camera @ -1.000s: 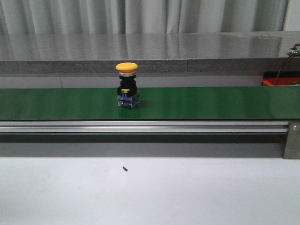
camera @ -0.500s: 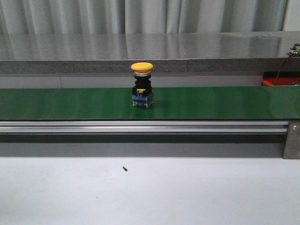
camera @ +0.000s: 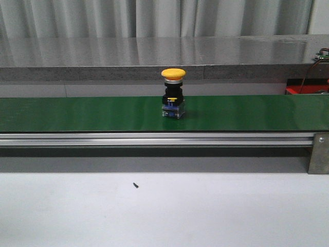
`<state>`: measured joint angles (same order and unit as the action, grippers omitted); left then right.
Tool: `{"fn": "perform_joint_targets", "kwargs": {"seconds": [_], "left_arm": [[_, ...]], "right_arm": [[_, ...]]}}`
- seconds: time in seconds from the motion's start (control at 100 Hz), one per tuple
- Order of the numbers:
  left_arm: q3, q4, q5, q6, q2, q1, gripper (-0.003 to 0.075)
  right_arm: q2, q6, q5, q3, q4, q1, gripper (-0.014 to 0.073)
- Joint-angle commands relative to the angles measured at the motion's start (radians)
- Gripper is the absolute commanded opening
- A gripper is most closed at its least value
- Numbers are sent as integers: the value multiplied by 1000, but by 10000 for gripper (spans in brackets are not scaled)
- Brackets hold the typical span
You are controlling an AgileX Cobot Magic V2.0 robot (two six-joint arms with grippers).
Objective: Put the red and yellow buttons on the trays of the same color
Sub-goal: 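Move the right gripper down over the yellow button on the belt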
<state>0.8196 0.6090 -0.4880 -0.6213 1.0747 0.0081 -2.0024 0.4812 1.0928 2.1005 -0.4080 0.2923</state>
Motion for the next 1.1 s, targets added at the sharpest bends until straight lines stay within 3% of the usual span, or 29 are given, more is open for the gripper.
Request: {"fn": "perform_joint_targets", "kwargs": {"seconds": [0.0,0.16,0.48,0.87,1.09], "left_arm": [[28,30,52,1,-20,-6,-20],[28,30,52,1,-20,-6,-20],[28,30,52,1,-20,-6,-20],[28,30,52,1,-20,-6,-20],[28,30,52,1,-20,-6,-20]], "right_arm": [[132,15,-22,-25,-42,-45,576],[240,15,-30,-203,-35,-140,571],[412,41,-180,-572,-35,-338,571],[387,31,-266,-620,-36,-547,571],[321,31,-304,-620,-4,-575,571]]}}
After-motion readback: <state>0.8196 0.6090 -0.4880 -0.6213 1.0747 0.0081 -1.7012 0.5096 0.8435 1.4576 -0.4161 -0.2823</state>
